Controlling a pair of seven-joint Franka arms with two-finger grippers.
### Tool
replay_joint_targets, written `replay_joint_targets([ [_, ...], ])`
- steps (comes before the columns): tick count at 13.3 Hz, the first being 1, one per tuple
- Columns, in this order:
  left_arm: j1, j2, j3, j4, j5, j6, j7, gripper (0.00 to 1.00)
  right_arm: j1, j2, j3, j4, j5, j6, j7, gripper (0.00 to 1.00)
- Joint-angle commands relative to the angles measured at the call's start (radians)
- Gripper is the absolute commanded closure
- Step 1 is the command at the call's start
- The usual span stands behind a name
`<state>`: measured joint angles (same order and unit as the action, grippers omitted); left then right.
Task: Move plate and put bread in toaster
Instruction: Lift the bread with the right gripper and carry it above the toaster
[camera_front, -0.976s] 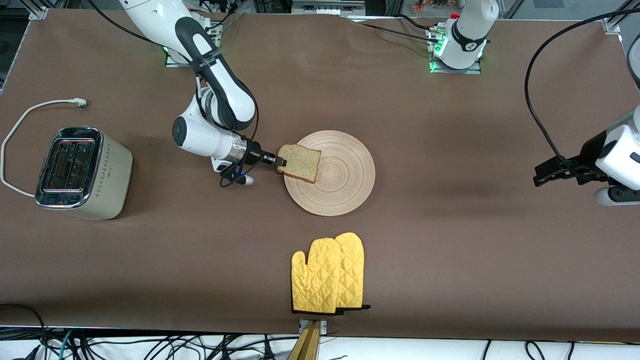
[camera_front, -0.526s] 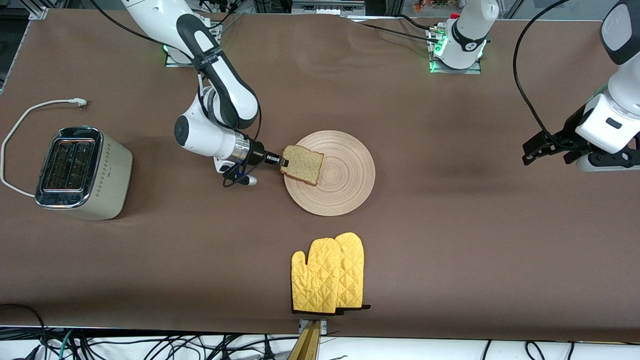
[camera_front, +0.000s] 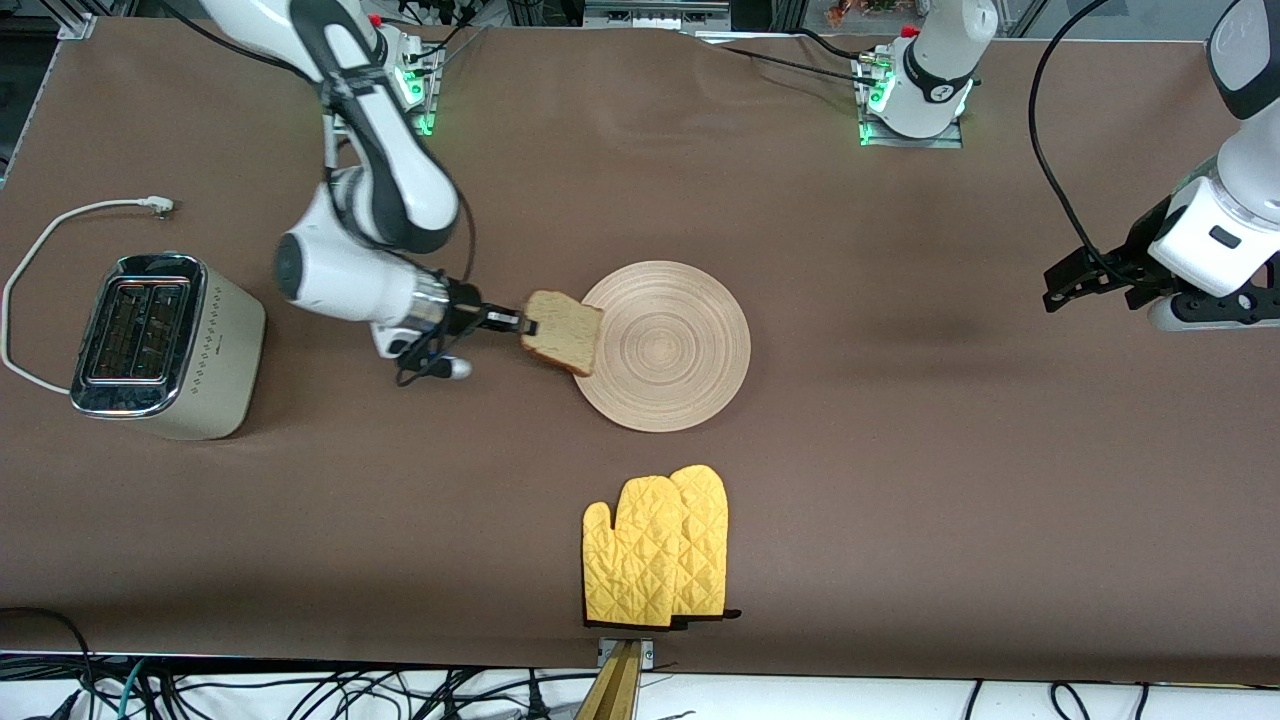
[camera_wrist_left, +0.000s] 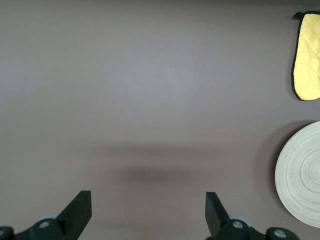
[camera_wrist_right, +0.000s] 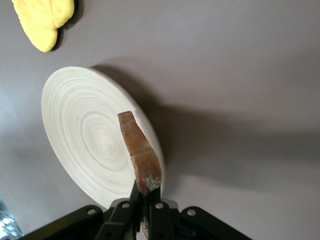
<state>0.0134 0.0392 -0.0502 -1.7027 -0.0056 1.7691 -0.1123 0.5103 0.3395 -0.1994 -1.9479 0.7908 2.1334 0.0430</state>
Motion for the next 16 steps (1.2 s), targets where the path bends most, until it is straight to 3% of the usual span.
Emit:
replay_joint_targets([
  [1,-0.007,-0.007,0.0,0.008,-0.013,-0.014,-0.006,0.0,0.001,-0.025,-0.165,0.154,-0.176,-0.279,0.0,1.0],
  [4,-0.001,-0.007,0.0,0.008,-0.039,-0.014,-0.001,0.0,-0.003,-0.02,-0.306,0.315,-0.356,-0.501,-0.008,1.0],
  [7,0.0,-0.009,0.0,0.008,-0.039,-0.017,0.002,0.0,-0.003,-0.023,-0.4,0.386,-0.491,-0.613,-0.014,1.0],
  [13,0.0,-0.009,0.001,0.021,-0.036,-0.046,0.003,0.0,-0.004,-0.022,-0.56,0.449,-0.772,-0.655,-0.181,1.0],
  [16,0.0,-0.009,0.001,0.021,-0.036,-0.046,0.003,0.0,-0.029,-0.001,-0.63,0.449,-0.795,-0.607,-0.287,1.0],
])
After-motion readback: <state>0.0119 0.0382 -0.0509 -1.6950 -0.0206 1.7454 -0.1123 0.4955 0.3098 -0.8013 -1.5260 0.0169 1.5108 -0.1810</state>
